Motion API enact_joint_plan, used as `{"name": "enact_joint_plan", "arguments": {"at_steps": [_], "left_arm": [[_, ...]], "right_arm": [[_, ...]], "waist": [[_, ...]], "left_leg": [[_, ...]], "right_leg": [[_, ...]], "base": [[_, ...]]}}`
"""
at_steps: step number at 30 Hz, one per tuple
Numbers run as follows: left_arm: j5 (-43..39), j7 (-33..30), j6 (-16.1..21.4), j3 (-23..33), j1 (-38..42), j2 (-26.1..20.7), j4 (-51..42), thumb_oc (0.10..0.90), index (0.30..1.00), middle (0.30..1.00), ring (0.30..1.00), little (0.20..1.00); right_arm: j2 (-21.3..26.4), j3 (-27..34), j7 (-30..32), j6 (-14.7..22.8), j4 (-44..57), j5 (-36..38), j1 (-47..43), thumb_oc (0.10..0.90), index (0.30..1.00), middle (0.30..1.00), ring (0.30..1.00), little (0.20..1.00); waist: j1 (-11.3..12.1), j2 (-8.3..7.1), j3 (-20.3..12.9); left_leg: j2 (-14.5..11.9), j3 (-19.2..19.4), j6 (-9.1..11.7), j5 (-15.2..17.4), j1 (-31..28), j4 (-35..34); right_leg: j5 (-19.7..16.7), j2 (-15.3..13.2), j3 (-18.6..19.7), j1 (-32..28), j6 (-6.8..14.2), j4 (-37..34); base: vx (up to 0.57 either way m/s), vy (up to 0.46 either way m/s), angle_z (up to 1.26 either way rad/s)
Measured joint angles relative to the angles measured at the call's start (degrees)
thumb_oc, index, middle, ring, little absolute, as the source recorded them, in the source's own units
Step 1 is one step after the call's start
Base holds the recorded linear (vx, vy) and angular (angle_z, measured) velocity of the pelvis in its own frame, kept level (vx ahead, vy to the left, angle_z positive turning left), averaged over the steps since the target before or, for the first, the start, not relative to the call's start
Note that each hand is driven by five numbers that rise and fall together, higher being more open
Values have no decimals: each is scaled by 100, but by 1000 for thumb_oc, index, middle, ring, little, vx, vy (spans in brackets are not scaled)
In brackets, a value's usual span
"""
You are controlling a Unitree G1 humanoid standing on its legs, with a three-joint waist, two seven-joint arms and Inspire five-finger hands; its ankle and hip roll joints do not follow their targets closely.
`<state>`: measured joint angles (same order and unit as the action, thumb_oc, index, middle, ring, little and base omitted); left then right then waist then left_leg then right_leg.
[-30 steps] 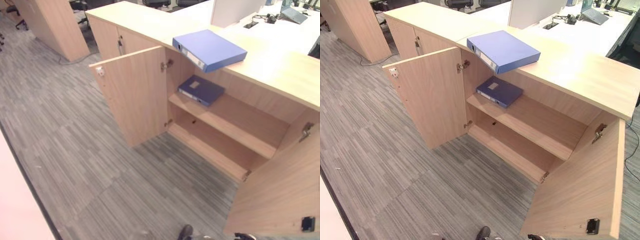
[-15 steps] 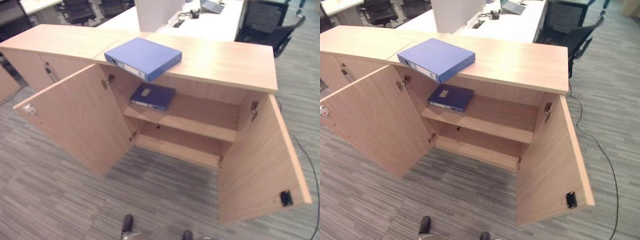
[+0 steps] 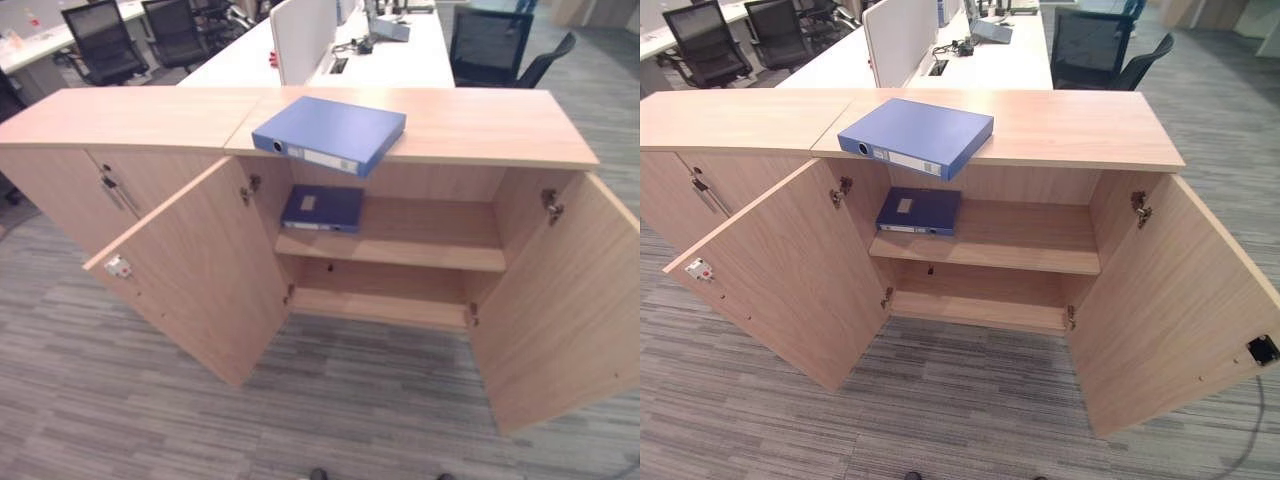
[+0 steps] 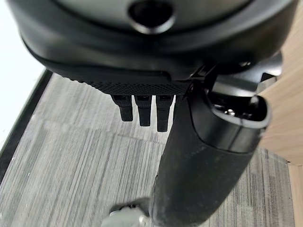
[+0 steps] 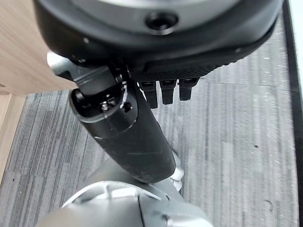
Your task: Put the empty folder in the office cabinet
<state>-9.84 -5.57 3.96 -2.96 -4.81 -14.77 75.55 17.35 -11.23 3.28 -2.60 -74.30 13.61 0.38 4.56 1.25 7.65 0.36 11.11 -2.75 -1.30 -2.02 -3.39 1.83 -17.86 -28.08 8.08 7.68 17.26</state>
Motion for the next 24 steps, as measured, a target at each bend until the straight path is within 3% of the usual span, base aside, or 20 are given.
{"name": "enact_joint_plan", "arguments": {"at_steps": [2, 5, 6, 8, 10, 11, 12, 13, 14, 15, 17, 18, 19, 21, 22, 24], "left_arm": [[-4, 25, -3, -4, 151, 155, 188, 800, 900, 900, 900, 900], [-2, 116, 23, -82, 335, 297, 234, 800, 900, 900, 900, 900], [14, 168, 16, -135, 488, 329, 251, 800, 900, 900, 900, 900], [113, 200, 19, -130, 599, 348, 251, 800, 900, 900, 900, 900], [178, 215, 22, -242, 519, 331, 212, 800, 900, 900, 900, 900], [182, 213, 28, -299, 484, 282, 213, 800, 900, 900, 900, 900], [223, 248, 20, -269, 451, 196, 148, 800, 900, 900, 900, 900], [224, 244, 10, -246, 435, 225, 155, 800, 900, 900, 900, 900], [220, 283, -43, -120, -29, 381, 257, 800, 900, 900, 900, 900], [219, 219, -105, -128, -138, 280, 256, 800, 900, 900, 900, 900], [215, 213, -103, -271, -223, 141, 210, 800, 900, 900, 900, 900], [206, 247, -134, -387, -187, 171, 330, 800, 900, 900, 900, 900], [190, 244, -153, -373, -205, 230, 329, 800, 900, 900, 900, 900], [152, 250, -133, -363, -113, 298, 285, 800, 900, 900, 900, 900], [129, 254, -111, -354, -99, 298, 208, 800, 900, 900, 900, 900], [117, 237, -89, -338, -108, 214, 153, 800, 900, 900, 900, 900]], "right_arm": [[-63, -243, -32, 71, 31, 1, -167, 800, 900, 900, 900, 900], [-105, -322, -40, 156, 44, 4, -396, 800, 900, 900, 900, 900], [-135, -368, -47, 213, 109, 3, -553, 800, 900, 900, 900, 900], [-149, -351, -54, 214, 189, 2, -559, 800, 900, 900, 900, 900], [-185, -267, -76, 198, 140, -7, -554, 800, 900, 900, 900, 900], [-217, -222, -77, 187, 131, -9, -533, 800, 900, 900, 900, 900], [-307, -135, -78, 209, 51, -29, -595, 800, 900, 900, 900, 900], [-327, -148, -84, 252, -18, -56, -640, 800, 900, 900, 900, 900], [-74, -359, -90, 265, -85, -136, -604, 800, 900, 900, 900, 900], [-116, -352, -96, 244, -114, -146, -539, 800, 900, 900, 900, 900], [-162, -264, -156, 187, -428, -171, -451, 800, 900, 900, 900, 900], [-212, -91, -138, 126, -440, -163, -231, 800, 900, 900, 900, 900], [-226, -88, -117, 165, -341, -162, -237, 800, 900, 900, 900, 900], [-270, -124, -134, 231, -218, -160, -293, 800, 900, 900, 900, 900], [-317, -172, -112, 239, -196, -161, -377, 800, 900, 900, 900, 900], [-328, -180, -93, 224, -204, -103, -517, 800, 900, 900, 900, 900]], "waist": [[-110, 104, 160], [-298, 61, 363], [-450, 63, 529], [-468, -11, 609], [-419, -82, 623], [-427, -197, 634], [-431, -492, 737], [-427, -496, 741], [-415, 34, 439], [-290, -58, 321], [-384, -259, 177], [-292, -272, 128], [-267, -323, 128], [-224, -498, 147], [-75, -575, 145], [-111, -590, 167]], "left_leg": [[-2, -114, -110, -74, 67, 10], [117, -381, -182, -105, 226, 105], [158, -601, -176, -97, 448, 227], [303, -874, -192, -87, 503, 170], [438, -1205, -193, -79, 445, -17], [573, -1432, -147, -35, 344, -55], [958, -1418, -269, 74, 460, 711], [1037, -1300, -111, 337, 565, 1452], [394, -1482, -234, 1361, 22, 1541], [295, -1401, -439, 1510, -162, 1145], [131, -1479, -164, 1450, -276, 947], [-128, -1374, 642, 1441, 17, 2209], [-156, -1379, 939, 1214, 266, 2809], [-156, -1245, 1139, 419, 1059, 4304], [-176, -1291, 1147, -218, 1370, 5026], [-282, -1162, 1053, 29, 1663, 5068]], "right_leg": [[368, 715, 584, 185, -54, 107], [359, 1049, 794, 589, -92, 110], [295, 1205, 893, 859, 14, -193], [259, 1136, 870, 946, 54, -546], [182, 1033, 878, 818, -63, -461], [213, 936, 880, 749, -177, -485], [-112, 627, 867, 745, -283, -482], [-135, 638, 898, 701, -261, -494], [24, 1189, 628, 606, -106, -358], [348, 996, 759, 1057, -556, 652], [874, 685, 901, 1067, -485, 1483], [755, 926, 710, 204, -759, 370], [722, 1079, 737, -10, -779, 59], [474, 1191, 735, -306, -1018, -448], [228, 1274, 909, -565, -1213, -749], [363, 1384, 1060, -883, -1380, -1034]], "base": [[206, 95, 5], [292, 34, 49], [322, -22, 91], [309, -66, 101], [347, -111, 107], [393, -142, 94], [394, -170, 75], [229, -116, 37], [339, -203, 7], [402, -264, 40], [390, -290, 113], [248, -260, 90], [294, -314, 42], [213, -161, -34], [232, -94, -59], [214, -11, -36]]}}
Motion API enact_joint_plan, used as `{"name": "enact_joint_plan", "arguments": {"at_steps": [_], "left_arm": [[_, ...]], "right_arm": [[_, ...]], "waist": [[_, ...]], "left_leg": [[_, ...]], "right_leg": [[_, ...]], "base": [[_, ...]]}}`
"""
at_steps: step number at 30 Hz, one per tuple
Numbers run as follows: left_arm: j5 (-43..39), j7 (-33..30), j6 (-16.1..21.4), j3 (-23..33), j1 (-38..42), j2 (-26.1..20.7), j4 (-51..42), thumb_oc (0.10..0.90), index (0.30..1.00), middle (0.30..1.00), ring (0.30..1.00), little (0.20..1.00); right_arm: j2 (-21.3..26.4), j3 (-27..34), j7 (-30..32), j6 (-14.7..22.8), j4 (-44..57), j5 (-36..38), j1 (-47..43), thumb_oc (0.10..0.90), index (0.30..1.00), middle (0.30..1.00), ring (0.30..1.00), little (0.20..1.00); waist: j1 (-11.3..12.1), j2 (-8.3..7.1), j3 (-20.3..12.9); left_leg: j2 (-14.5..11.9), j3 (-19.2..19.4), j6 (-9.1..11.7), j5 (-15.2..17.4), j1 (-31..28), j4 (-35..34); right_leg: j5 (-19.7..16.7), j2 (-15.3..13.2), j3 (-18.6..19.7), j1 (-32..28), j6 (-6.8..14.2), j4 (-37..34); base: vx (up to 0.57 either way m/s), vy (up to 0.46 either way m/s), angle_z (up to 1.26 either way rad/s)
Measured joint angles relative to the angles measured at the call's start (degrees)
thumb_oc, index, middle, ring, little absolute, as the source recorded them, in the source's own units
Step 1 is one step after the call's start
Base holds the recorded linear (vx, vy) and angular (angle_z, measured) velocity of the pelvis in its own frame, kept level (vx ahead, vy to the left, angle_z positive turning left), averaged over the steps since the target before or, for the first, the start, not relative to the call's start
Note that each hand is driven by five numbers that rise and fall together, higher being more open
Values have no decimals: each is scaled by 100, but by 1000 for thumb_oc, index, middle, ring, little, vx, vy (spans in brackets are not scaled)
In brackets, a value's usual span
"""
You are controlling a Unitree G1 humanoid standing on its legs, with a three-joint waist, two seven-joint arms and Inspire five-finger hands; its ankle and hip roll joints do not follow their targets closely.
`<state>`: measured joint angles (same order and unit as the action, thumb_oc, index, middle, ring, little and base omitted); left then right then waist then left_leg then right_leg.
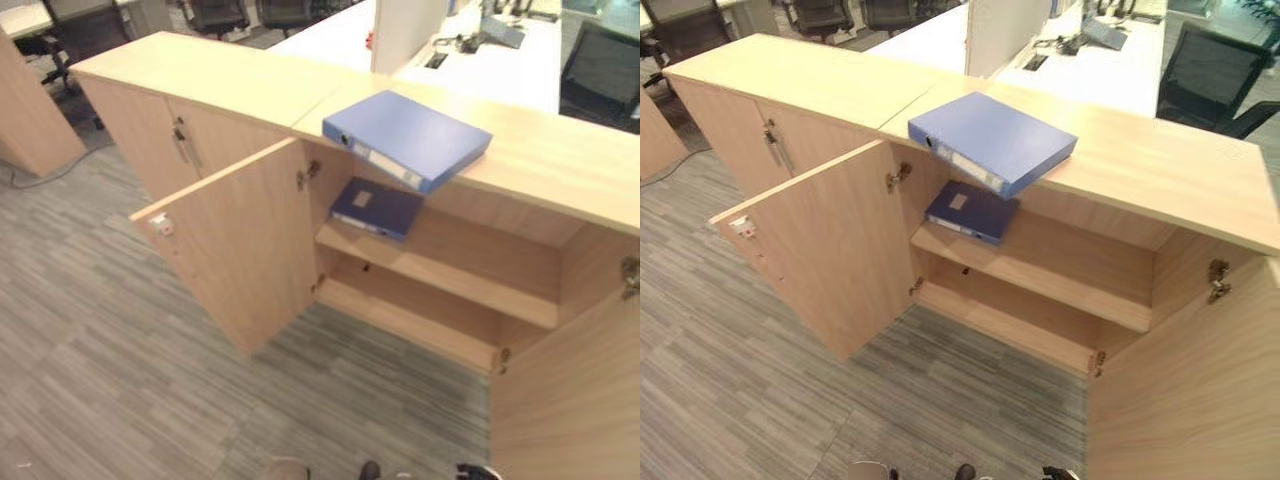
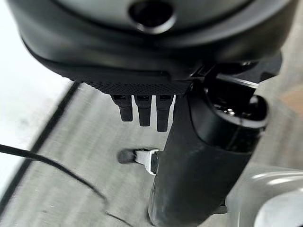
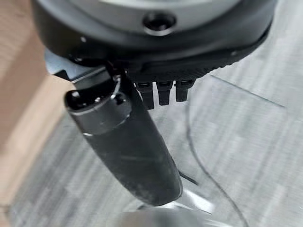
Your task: Put the empty folder in the office cabinet
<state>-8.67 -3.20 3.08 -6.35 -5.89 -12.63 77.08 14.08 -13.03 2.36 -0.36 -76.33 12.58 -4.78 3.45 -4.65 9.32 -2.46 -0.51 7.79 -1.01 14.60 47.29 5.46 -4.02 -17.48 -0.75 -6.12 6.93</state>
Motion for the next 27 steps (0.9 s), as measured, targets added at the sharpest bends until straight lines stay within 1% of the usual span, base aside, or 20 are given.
{"name": "enact_joint_plan", "arguments": {"at_steps": [1, 2, 3, 4, 5, 6, 7, 8, 9, 10, 11, 12, 13, 15, 17, 18, 20, 21, 23, 27], "left_arm": [[-2, -40, 23, 14, 53, -5, -71, 800, 900, 900, 900, 900], [-4, -30, 77, 23, 59, 23, -120, 800, 900, 900, 900, 900], [-3, -22, 110, -5, 81, 39, -135, 800, 900, 900, 900, 900], [-2, -22, 99, -10, 89, 38, -126, 800, 900, 900, 900, 900], [-1, -10, 91, 4, 125, 51, -57, 800, 900, 900, 900, 900], [0, -6, 75, 6, 126, 54, -5, 800, 900, 900, 900, 900], [1, -12, 66, 57, -34, 77, 149, 800, 900, 900, 900, 900], [4, 11, 31, 151, -227, 129, 277, 800, 900, 900, 900, 900], [4, 13, -31, 226, -396, 231, 312, 800, 900, 900, 900, 900], [5, 7, -70, 233, -309, 232, 367, 800, 900, 900, 900, 900], [4, 29, -57, 219, -72, 168, 381, 800, 900, 900, 900, 900], [6, 8, 13, 204, 21, 59, 315, 800, 900, 900, 900, 900], [5, 7, 98, 185, 214, -99, 268, 800, 900, 900, 900, 900], [1, -29, 186, 175, 574, -228, 45, 800, 900, 900, 900, 900], [1, -27, 192, 78, 621, -187, -12, 800, 900, 900, 900, 900], [2, 28, 185, -72, 543, -129, -15, 800, 900, 900, 900, 900], [3, 23, 166, -135, 398, -29, -26, 800, 900, 900, 900, 900], [3, 17, 95, -134, 330, -5, -21, 800, 900, 900, 900, 900], [4, 12, 78, -130, 128, -2, -38, 800, 900, 900, 900, 900], [6, 17, 78, -129, -72, 23, -78, 800, 900, 900, 900, 900]], "right_arm": [[27, 41, 26, -10, -19, 64, -13, 800, 900, 900, 900, 900], [49, 44, 81, -2, -20, 106, -29, 800, 900, 900, 900, 900], [43, 43, 74, -4, -37, 105, 5, 800, 900, 900, 900, 900], [33, -16, 68, -12, -108, 103, 24, 800, 900, 900, 900, 900], [62, -52, 62, -28, -265, 102, -29, 800, 900, 900, 900, 900], [68, -62, 66, -45, -307, 101, 26, 800, 900, 900, 900, 900], [80, -27, 58, -16, -345, 98, 200, 800, 900, 900, 900, 900], [78, 89, 66, 10, -381, 95, 269, 800, 900, 900, 900, 900], [134, 81, 62, 14, -388, 94, 403, 800, 900, 900, 900, 900], [65, 85, 66, -24, -413, 93, 501, 800, 900, 900, 900, 900], [-95, 132, 66, -43, -525, 93, 541, 800, 900, 900, 900, 900], [-169, 214, 76, -28, -529, 92, 551, 800, 900, 900, 900, 900], [-172, 191, 77, -22, -479, 87, 537, 800, 900, 900, 900, 900], [-80, 202, 83, -35, -336, 89, 434, 800, 900, 900, 900, 900], [89, 210, 89, -35, -212, 84, 452, 800, 900, 900, 900, 900], [186, 214, 84, -43, -207, 59, 451, 800, 900, 900, 900, 900], [138, 215, 79, -36, -41, 63, 444, 800, 900, 900, 900, 900], [63, 224, 75, -21, 24, 63, 427, 800, 900, 900, 900, 900], [-240, 221, -4, -31, 18, 63, 290, 800, 900, 900, 900, 900], [-279, 222, -38, -24, 9, 63, 242, 800, 900, 900, 900, 900]], "waist": [[27, -29, 49], [11, 24, 73], [51, 127, 91], [149, 284, 131], [205, 502, 258], [289, 554, 267], [347, 531, 257], [376, 442, 162], [318, 475, -47], [176, 328, -60], [120, 138, -124], [115, 61, -264], [109, -3, -375], [107, 38, -394], [99, 243, -524], [114, 325, -630], [121, 418, -698], [116, 442, -694], [161, 455, -712], [157, 418, -696]], "left_leg": [[-37, 240, -178, 104, 122, -560], [-46, 325, -218, 77, 339, -1260], [-39, 326, -321, -64, 365, -3001], [-121, 93, -262, -386, 314, -4773], [-204, -332, -179, -595, 556, -5318], [-231, -461, -139, -653, 672, -5312], [-209, -353, -125, -660, 625, -5308], [-170, -277, -201, -647, 493, -5205], [-44, -205, -508, -359, 371, -4512], [115, -171, -629, -1161, 160, -4558], [327, 94, -847, -1163, -331, -4858], [442, 334, -1015, -1027, -632, -5073], [544, 475, -1154, -879, -735, -5103], [765, 638, -1334, -697, -940, -5229], [915, 660, -1443, -538, -1035, -5231], [981, 677, -1452, -457, -1069, -5229], [1034, 716, -1441, -409, -1083, -5229], [1079, 717, -1467, -388, -1081, -5229], [1158, 668, -1502, -363, -1084, -5206], [1068, 645, -1396, -392, -1082, -5210]], "right_leg": [[-42, 7, 38, -169, 20, -135], [-64, 84, 72, -377, 43, -341], [-113, 227, 250, -662, 171, -736], [-159, 410, 427, -967, 406, -1154], [-70, 561, 528, -1221, 542, -1196], [20, 571, 717, -1405, 575, -1197], [330, 451, 1018, -1710, 671, -1228], [476, 235, 1259, -1905, 640, -1208], [617, 84, 1390, -2067, 842, -1164], [737, -145, 1236, -2136, 1003, -830], [622, -534, 1214, -1954, 1039, -93], [648, -741, 1243, -1723, 1207, 409], [743, -856, 1241, -1487, 1360, 458], [763, -869, 1233, -899, 1396, 469], [594, -922, 1226, -607, 1413, 412], [566, -1011, 1234, -565, 1464, 520], [494, -1081, 1230, -513, 1528, 482], [443, -1146, 1217, -472, 1578, 458], [353, -1237, 1207, -553, 1695, 106], [348, -1143, 1144, -666, 1723, -56]], "base": [[366, 97, -26], [524, 189, -49], [575, 216, -62], [631, 193, -79], [591, 180, -89], [545, 211, -110], [405, 216, -150], [386, 262, -181], [436, 322, -144], [410, 326, -103], [334, 313, -80], [228, 247, -86], [209, 239, -77], [182, 243, -33], [120, 191, -2], [99, 164, -9], [86, 134, -11], [46, 66, 0], [32, 34, 14], [23, -27, 3]]}}
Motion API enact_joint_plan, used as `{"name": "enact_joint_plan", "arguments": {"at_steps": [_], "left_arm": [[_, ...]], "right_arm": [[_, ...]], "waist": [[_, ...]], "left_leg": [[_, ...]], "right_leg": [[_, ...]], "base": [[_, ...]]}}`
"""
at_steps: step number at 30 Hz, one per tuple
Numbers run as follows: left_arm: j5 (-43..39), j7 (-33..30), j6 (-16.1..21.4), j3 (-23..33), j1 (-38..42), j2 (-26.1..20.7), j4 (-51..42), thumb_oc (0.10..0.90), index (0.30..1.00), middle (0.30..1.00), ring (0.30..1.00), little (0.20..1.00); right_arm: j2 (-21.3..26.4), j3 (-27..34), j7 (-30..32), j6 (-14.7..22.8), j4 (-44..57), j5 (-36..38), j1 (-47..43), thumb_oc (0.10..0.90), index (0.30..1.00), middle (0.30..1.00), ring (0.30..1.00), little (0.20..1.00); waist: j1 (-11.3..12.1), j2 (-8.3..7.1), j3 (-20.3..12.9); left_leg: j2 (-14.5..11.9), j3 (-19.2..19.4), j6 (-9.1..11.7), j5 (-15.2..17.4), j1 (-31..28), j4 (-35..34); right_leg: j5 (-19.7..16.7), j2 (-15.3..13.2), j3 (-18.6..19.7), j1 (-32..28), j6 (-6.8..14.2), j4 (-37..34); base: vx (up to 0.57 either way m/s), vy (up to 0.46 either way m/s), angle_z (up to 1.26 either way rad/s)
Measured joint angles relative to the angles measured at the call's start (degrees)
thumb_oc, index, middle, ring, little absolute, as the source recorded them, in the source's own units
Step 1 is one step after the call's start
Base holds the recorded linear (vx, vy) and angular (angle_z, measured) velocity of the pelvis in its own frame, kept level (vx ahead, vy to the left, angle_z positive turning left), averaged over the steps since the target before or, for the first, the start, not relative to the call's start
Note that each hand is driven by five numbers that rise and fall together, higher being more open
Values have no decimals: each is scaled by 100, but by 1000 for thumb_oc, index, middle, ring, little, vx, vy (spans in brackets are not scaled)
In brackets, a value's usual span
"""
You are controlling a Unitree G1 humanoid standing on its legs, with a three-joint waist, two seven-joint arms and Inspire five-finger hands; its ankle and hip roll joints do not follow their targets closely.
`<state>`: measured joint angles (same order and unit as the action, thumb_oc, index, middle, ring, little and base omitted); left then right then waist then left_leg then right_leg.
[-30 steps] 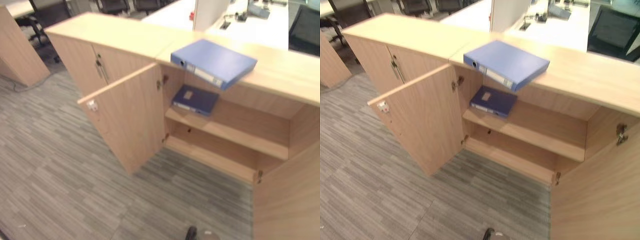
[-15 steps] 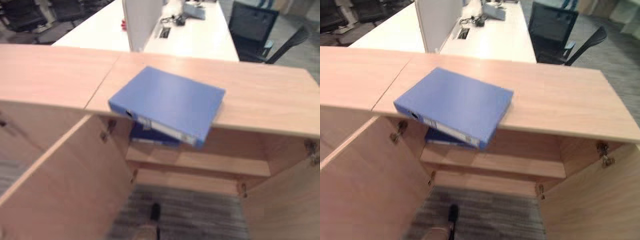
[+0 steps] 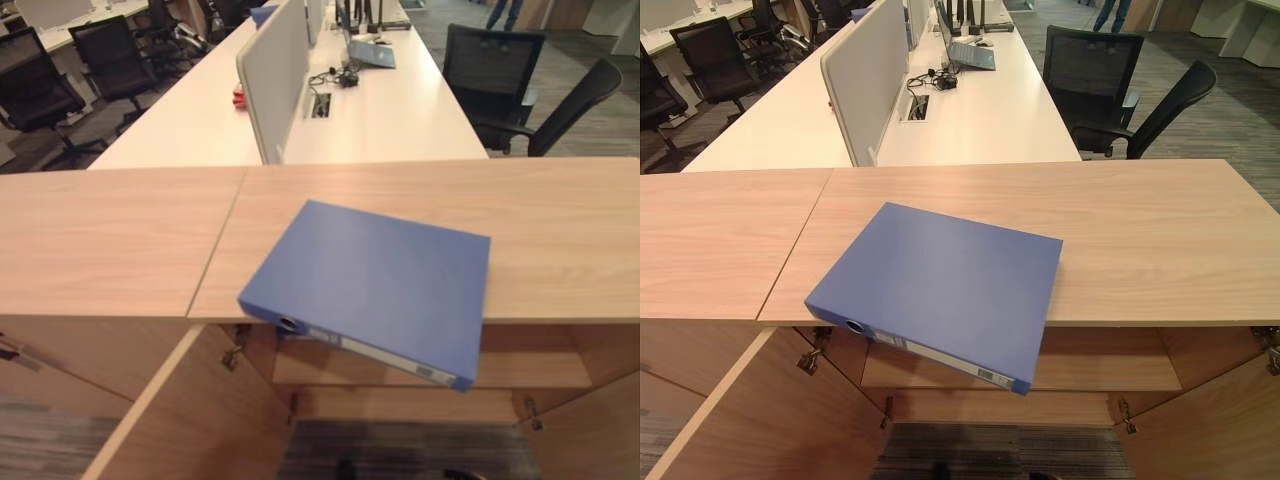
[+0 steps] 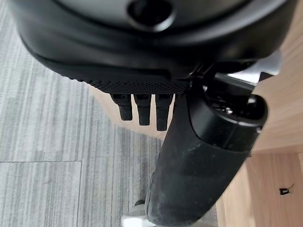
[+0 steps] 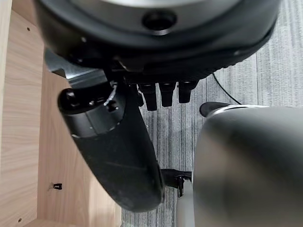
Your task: Put the empty folder in the office cabinet
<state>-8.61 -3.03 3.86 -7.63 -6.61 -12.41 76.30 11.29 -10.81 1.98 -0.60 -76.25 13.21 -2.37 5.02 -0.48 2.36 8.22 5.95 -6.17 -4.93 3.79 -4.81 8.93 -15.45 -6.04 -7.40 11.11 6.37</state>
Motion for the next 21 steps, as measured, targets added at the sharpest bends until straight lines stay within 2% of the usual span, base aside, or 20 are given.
{"name": "enact_joint_plan", "arguments": {"at_steps": [2, 3, 5, 6, 7, 8, 9, 10, 11, 12, 13, 14, 15, 16, 17, 18, 19, 20, 21], "left_arm": [[1, 8, -1, 11, -79, -8, 24, 800, 900, 900, 900, 900], [1, 9, 0, 11, -83, -2, 23, 800, 900, 900, 900, 900], [0, 9, -4, 19, -112, 19, 58, 800, 900, 900, 900, 900], [-1, 6, 2, 9, 12, 96, 177, 800, 900, 900, 900, 900], [-4, 1, -52, 6, 201, 21, 142, 800, 900, 900, 900, 900], [-14, -9, 9, 24, 177, -54, 14, 800, 900, 900, 900, 900], [-29, -51, 48, 113, 188, -69, -56, 800, 900, 900, 900, 900], [-110, -142, 132, 123, 250, -167, -96, 800, 900, 900, 900, 900], [-218, -144, 138, 162, 259, -301, -121, 800, 900, 900, 900, 900], [-244, -129, 124, 173, 238, -464, -176, 800, 900, 900, 900, 900], [-249, -138, 80, 192, 202, -429, -141, 800, 900, 900, 900, 900], [-266, -136, 8, 233, 121, -271, -48, 800, 900, 900, 900, 900], [-687, -121, -6, 415, -67, 60, -65, 800, 900, 900, 900, 900], [-736, -92, -1, 448, -144, 76, -149, 800, 900, 900, 900, 900], [-967, -58, 10, 453, -227, 32, -222, 800, 900, 900, 900, 900], [-1203, -36, 6, 517, -252, -11, -293, 800, 900, 900, 900, 900], [-1418, -25, -15, 582, -182, 87, -292, 800, 900, 900, 900, 900], [-1582, 28, -8, 589, -203, 116, -298, 800, 900, 900, 900, 900], [-1674, 77, -19, 618, -174, 234, -219, 800, 900, 900, 900, 900]], "right_arm": [[5, 2, 4, 1, -11, 0, 76, 800, 900, 900, 900, 900], [22, 2, 4, 0, -14, -2, 136, 800, 900, 900, 900, 900], [79, 48, 1, 15, -124, 38, 233, 800, 900, 900, 900, 900], [180, 122, 4, 54, -99, 49, 78, 800, 900, 900, 900, 900], [301, 215, 13, 176, 196, 130, -273, 800, 900, 900, 900, 900], [316, 166, 26, 164, 208, 123, -289, 800, 900, 900, 900, 900], [287, 152, 69, 151, 227, 100, -325, 800, 900, 900, 900, 900], [198, 158, 116, 123, 206, 99, -346, 800, 900, 900, 900, 900], [84, 159, 101, 80, 107, 100, -298, 800, 900, 900, 900, 900], [-61, 138, 108, 46, 96, 98, -285, 800, 900, 900, 900, 900], [-40, 110, 85, 36, 115, 97, -277, 800, 900, 900, 900, 900], [51, 72, 83, 62, 114, 100, -255, 800, 900, 900, 900, 900], [167, 47, 89, 121, 118, 106, -247, 800, 900, 900, 900, 900], [130, 52, 74, 122, 126, 134, -251, 800, 900, 900, 900, 900], [57, 37, 67, 143, 123, 158, -210, 800, 900, 900, 900, 900], [-13, 27, 51, 154, 128, 156, -208, 800, 900, 900, 900, 900], [23, 32, 54, 146, 116, 157, -212, 800, 900, 900, 900, 900], [20, 28, 55, 143, 113, 157, -202, 800, 900, 900, 900, 900], [95, 29, 58, 155, 135, 157, -116, 800, 900, 900, 900, 900]], "waist": [[-4, -207, -2], [1, -250, -7], [-27, -134, 17], [31, 141, 215], [13, 172, 494], [31, 30, 488], [56, 9, 511], [229, -55, 530], [269, -292, 552], [261, -590, 560], [248, -554, 585], [227, -317, 613], [386, 202, 579], [362, 205, 584], [340, 59, 584], [328, -68, 608], [308, 28, 676], [317, 39, 662], [277, 42, 664]], "left_leg": [[-38, 14, 99, -25, 22, -19], [-69, 18, 131, -48, 67, -19], [-284, -16, 219, -103, 55, -18], [-613, 0, 233, -128, 61, 59], [-744, 244, 283, -39, 404, 486], [-695, 325, 346, -92, 432, 438], [-713, 243, 382, -118, 555, 463], [-807, 0, 768, 143, 607, 482], [-779, -45, 1210, 442, 562, 536], [-580, -88, 928, 425, 760, 1035], [-676, -248, 964, 629, 755, 1391], [-975, -260, 1030, 484, 679, 1279], [-1569, -154, 1072, 430, 697, 1050], [-1631, -222, 1143, 448, 706, 953], [-1635, -262, 1203, 457, 657, 769], [-1699, -314, 1236, 346, 670, 650], [-1968, -455, 1220, 220, 651, 516], [-2087, -462, 1136, 254, 557, 368], [-2186, -408, 885, 11, 522, 456]], "right_leg": [[69, 32, -85, -121, 8, -277], [103, 67, -113, -127, -44, -371], [96, 286, -98, 100, -78, 126], [192, 338, -39, 867, 127, 1545], [201, -437, -116, 2073, 160, 2831], [93, -740, -214, 2242, 60, 2503], [39, -791, -196, 2198, 54, 1991], [-20, -562, -231, 2046, 1, 1551], [-51, -468, -224, 1966, -55, 1390], [65, -561, -218, 1842, -283, 977], [-348, -492, -208, 1806, -151, 942], [-380, -290, -484, 1713, -120, 888], [-285, 330, -474, 1708, -434, 1311], [-74, 421, -481, 1739, -507, 1706], [162, 502, -595, 1680, -516, 1986], [385, 664, -620, 1367, -856, 1565], [239, 941, -828, 1186, -986, 1287], [108, 1093, -877, 1101, -1223, 1116], [94, 1268, -983, 1109, -1416, 1097]], "base": [[31, -71, -6], [-13, -72, 2], [-188, -253, -17], [-156, -666, -34], [-4, -493, -23], [27, -499, 22], [10, -251, 65], [19, -378, 84], [12, -383, 85], [13, -389, 57], [-18, -363, 38], [-45, -381, -21], [-63, -370, -29], [-64, -360, -22], [-57, -317, 25], [-63, -257, 34], [-83, -247, 24], [-138, -257, 14], [-134, -233, 10]]}}
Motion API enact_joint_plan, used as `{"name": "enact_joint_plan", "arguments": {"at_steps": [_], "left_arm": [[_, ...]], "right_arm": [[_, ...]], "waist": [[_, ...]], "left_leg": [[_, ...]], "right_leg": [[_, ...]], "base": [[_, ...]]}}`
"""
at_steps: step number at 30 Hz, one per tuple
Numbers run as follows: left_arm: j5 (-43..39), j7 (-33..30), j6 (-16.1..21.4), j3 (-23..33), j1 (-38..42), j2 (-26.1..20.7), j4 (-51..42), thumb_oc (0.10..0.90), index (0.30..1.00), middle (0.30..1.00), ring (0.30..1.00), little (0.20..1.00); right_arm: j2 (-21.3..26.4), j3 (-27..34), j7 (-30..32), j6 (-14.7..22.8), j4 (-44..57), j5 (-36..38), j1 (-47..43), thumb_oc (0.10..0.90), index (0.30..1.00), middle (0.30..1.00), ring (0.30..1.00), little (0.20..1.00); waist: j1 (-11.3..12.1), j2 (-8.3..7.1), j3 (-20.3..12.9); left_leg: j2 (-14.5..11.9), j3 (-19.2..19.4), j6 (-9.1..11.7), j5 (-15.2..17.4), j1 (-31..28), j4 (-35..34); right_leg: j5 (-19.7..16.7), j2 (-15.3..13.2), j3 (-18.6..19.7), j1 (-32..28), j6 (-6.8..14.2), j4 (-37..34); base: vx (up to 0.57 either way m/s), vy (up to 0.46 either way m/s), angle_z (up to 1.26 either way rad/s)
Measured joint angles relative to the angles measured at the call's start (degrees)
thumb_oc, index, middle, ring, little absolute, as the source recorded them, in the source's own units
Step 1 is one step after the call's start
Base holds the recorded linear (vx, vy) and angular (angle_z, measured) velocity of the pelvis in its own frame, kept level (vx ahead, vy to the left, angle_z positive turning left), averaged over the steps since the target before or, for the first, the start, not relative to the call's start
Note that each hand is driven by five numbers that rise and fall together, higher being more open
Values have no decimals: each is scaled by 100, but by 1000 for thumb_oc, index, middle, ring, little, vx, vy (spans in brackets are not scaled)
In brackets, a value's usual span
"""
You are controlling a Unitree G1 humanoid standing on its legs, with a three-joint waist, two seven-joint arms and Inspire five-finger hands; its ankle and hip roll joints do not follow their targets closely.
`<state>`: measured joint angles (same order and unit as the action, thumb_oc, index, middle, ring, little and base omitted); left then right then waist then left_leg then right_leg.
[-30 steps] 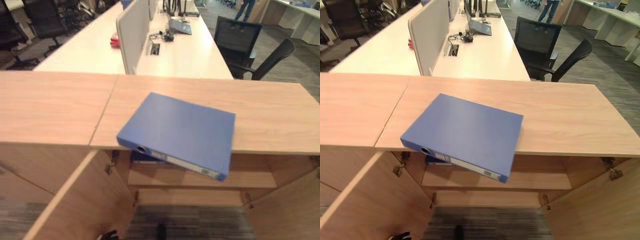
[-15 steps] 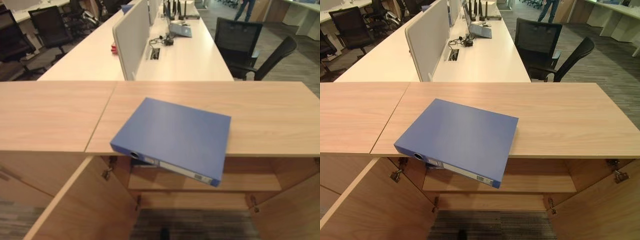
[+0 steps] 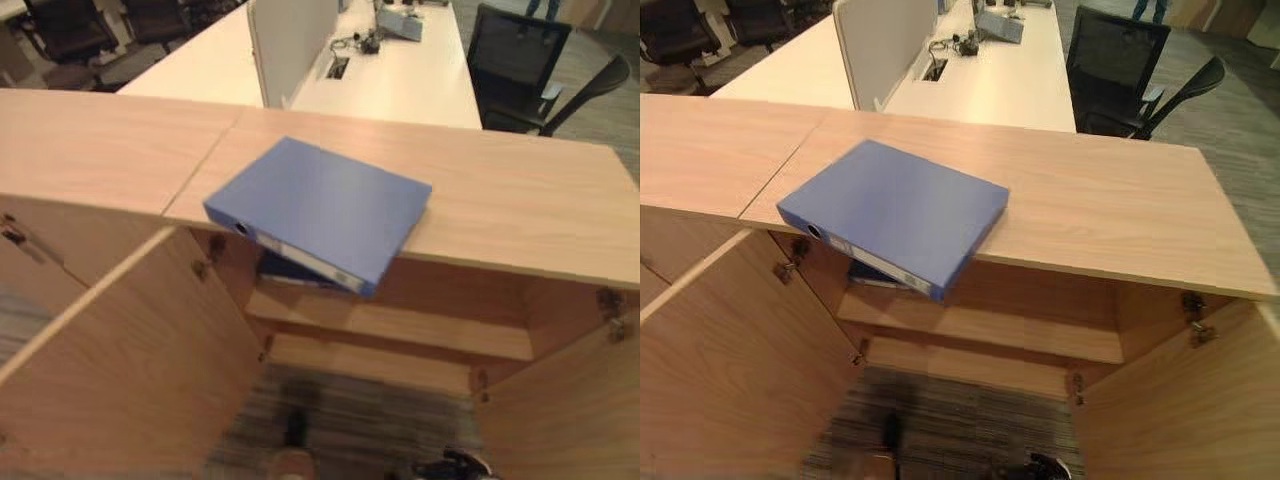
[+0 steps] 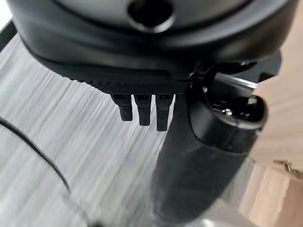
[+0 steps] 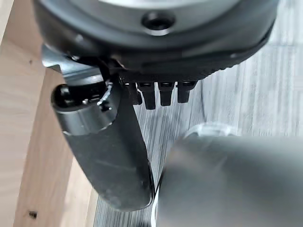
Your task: Put the empty folder in the office cabinet
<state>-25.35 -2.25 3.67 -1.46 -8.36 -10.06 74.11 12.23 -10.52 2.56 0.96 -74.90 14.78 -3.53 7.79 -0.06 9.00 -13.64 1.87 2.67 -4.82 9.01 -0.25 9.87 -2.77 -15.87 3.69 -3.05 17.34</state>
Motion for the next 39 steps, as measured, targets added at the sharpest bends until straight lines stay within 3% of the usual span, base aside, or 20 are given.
{"name": "enact_joint_plan", "arguments": {"at_steps": [1, 2, 3, 4, 6, 8, 11, 16, 18, 19, 20, 22, 24, 25, 26, 29, 32, 34, 36, 39], "left_arm": [[-142, 36, -16, -3, 21, 69, 11, 800, 900, 900, 900, 900], [-142, 53, -73, -13, 77, 80, 14, 800, 900, 900, 900, 900], [-147, 67, -136, -4, 89, 5, 17, 800, 900, 900, 900, 900], [-146, 97, -148, -34, 91, -147, -9, 800, 900, 900, 900, 900], [-121, 143, -155, -186, 90, -242, -33, 800, 900, 900, 900, 900], [-127, 166, -211, -193, 36, -170, -41, 800, 900, 900, 900, 900], [-122, 176, -291, -355, -31, -88, -65, 800, 900, 900, 900, 900], [-21, 163, -366, -550, -213, -204, -554, 800, 900, 900, 900, 900], [-150, 131, -443, -432, -683, -387, -1808, 800, 900, 900, 900, 900], [-194, 164, -426, -366, -1146, -516, -3077, 800, 900, 900, 900, 900], [-301, 198, -222, -331, -1267, -563, -3615, 800, 900, 900, 900, 900], [-418, 179, -200, -39, -1382, -527, -4620, 800, 900, 900, 900, 900], [-576, 141, -124, 609, -1655, -498, -6413, 800, 900, 900, 900, 900], [-535, 107, -123, 743, -1684, -494, -6716, 800, 900, 900, 900, 900], [-309, -3, 36, 1062, -1679, -491, -7271, 800, 900, 900, 900, 900], [221, -376, 217, 1594, -1428, -474, -7560, 800, 900, 900, 900, 900], [1246, -1154, 248, 2117, -1129, -479, -7883, 800, 900, 900, 900, 900], [1899, -1577, 265, 2229, -1053, -487, -8162, 800, 900, 900, 900, 900], [3153, -2317, 258, 2247, -803, -544, -8345, 800, 900, 900, 900, 900], [3735, -2544, 255, 2103, -532, -1146, -8384, 800, 900, 900, 900, 900]], "right_arm": [[83, -29, -1, 10, 45, -3, 75, 800, 900, 900, 900, 900], [104, -57, 48, 23, 80, 5, 124, 800, 900, 900, 900, 900], [86, -63, 70, 19, 93, 3, 121, 800, 900, 900, 900, 900], [110, -132, 69, 11, 92, -3, 158, 800, 900, 900, 900, 900], [201, -158, 73, -17, 53, -5, 262, 800, 900, 900, 900, 900], [356, -83, 95, -35, 25, -5, 364, 800, 900, 900, 900, 900], [353, 13, 101, -148, -57, -5, 478, 800, 900, 900, 900, 900], [315, 21, 85, -134, 2, -9, 527, 800, 900, 900, 900, 900], [324, 130, 86, -137, 93, -9, 593, 800, 900, 900, 900, 900], [324, 237, 76, -139, 106, -9, 640, 800, 900, 900, 900, 900], [338, 252, 83, -146, 95, -10, 698, 800, 900, 900, 900, 900], [359, 338, 104, -165, 181, -48, 777, 800, 900, 900, 900, 900], [366, 505, 94, -164, 282, -126, 920, 800, 900, 900, 900, 900], [362, 536, 92, -165, 285, -126, 963, 800, 900, 900, 900, 900], [355, 584, 91, -162, 285, -127, 1016, 800, 900, 900, 900, 900], [340, 583, 99, -170, 252, -126, 1047, 800, 900, 900, 900, 900], [214, 468, 133, -154, 242, -123, 1115, 800, 900, 900, 900, 900], [96, 443, 158, -149, 243, -123, 1162, 800, 900, 900, 900, 900], [-15, 307, 227, -120, 217, -125, 1110, 800, 900, 900, 900, 900], [-37, 60, 322, -105, 31, -131, 983, 800, 900, 900, 900, 900]], "waist": [[-42, 39, -3], [-96, -12, 13], [-122, -192, 20], [-134, -455, -3], [-141, -583, -27], [-164, -394, 13], [-286, -59, 7], [-315, 6, -45], [-292, 20, -61], [-264, 31, -68], [-234, 64, -97], [-153, 127, -136], [-134, 151, -258], [-132, 148, -280], [-133, 161, -328], [-123, 190, -369], [-65, 93, -389], [11, -32, -417], [46, -168, -434], [52, -195, -417]], "left_leg": [[-142, 203, -300, -224, 11, 157], [-190, 240, -282, -196, 45, 201], [-96, 272, -181, -109, 60, 386], [243, 288, -106, 85, 114, 1099], [660, 264, -88, 218, -48, 1311], [904, 477, -155, 275, -432, 985], [924, 666, -142, 279, -755, 251], [1118, 617, -210, 409, -827, 154], [1163, 565, -224, 356, -828, 79], [1176, 554, -256, 308, -841, 20], [1189, 539, -251, 246, -845, -3], [1217, 542, -303, 176, -940, -90], [1221, 554, -287, 205, -1032, -160], [1220, 556, -286, 204, -1041, -168], [1217, 551, -299, 194, -1042, -175], [1210, 551, -315, 185, -1101, -181], [1168, 522, -292, 191, -1150, -187], [1143, 513, -288, 193, -1152, -195], [1151, 521, -276, 199, -1160, -218], [1156, 547, -275, 200, -1237, -247]], "right_leg": [[64, 70, -81, 5, -166, 14], [66, 63, -190, 3, -241, 33], [66, -25, -195, 21, -358, 18], [-25, -227, -206, -15, -412, -140], [-214, -356, -209, -151, -272, -526], [-437, -343, -309, -190, -85, -759], [-464, -320, -468, -126, 84, -726], [-523, -502, -412, -126, 288, -627], [-569, -541, -437, -126, 365, -658], [-592, -544, -458, -139, 403, -697], [-612, -544, -465, -143, 438, -714], [-626, -559, -465, -215, 459, -757], [-652, -544, -454, -320, 520, -851], [-657, -538, -454, -331, 525, -870], [-670, -520, -454, -343, 539, -920], [-703, -486, -460, -448, 570, -1031], [-747, -407, -490, -590, 571, -1226], [-779, -366, -496, -627, 567, -1332], [-819, -360, -492, -658, 558, -1432], [-881, -345, -485, -776, 576, -1549]], "base": [[-132, -244, 21], [-106, -223, 25], [-106, -207, 28], [-74, -144, 28], [-23, -70, 27], [24, 9, 30], [23, 38, 34], [30, 66, 3], [17, 68, 10], [6, 50, 14], [15, 66, 12], [14, 55, 1], [19, 39, -5], [38, 16, 1], [0, 0, 0], [31, -13, 1], [15, -14, 2], [18, -9, 0], [45, 15, -2], [47, 25, -4]]}}
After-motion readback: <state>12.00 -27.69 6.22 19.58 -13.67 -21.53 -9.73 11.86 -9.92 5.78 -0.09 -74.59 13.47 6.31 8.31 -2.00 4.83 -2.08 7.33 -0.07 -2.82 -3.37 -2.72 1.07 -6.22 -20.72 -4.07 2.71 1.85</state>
